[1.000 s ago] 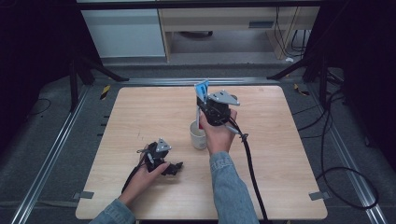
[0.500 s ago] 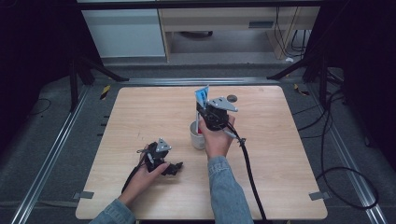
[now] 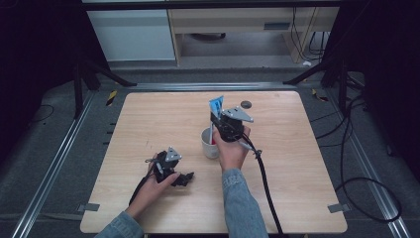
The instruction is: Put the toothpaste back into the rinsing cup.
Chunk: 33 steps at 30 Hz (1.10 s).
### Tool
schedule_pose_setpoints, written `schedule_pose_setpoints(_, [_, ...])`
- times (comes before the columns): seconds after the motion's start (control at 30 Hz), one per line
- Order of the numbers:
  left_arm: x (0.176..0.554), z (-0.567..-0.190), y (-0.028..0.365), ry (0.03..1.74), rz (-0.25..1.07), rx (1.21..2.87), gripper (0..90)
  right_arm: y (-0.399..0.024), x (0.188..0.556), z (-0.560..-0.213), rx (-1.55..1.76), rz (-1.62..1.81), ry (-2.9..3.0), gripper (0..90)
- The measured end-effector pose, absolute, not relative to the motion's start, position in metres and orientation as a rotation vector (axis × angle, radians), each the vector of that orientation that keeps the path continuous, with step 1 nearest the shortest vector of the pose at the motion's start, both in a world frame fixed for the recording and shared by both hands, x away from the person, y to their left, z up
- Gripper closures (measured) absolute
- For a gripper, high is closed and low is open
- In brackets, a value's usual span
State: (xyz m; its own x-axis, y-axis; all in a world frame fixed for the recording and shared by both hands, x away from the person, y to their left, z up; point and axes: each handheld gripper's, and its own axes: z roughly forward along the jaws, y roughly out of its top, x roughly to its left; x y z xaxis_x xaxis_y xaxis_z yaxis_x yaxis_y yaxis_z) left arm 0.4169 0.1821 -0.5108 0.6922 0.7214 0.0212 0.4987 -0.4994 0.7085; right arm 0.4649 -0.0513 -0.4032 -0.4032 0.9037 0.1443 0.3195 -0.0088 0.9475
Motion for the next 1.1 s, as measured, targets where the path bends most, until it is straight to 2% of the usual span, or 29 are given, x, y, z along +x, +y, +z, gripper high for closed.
schedule_pose_setpoints(1.1, [0.417,-0.511,0.182,0.929,0.413,2.206,0.0,-0.048,0.463,-0.425,1.3,1.457,1.728,72.6])
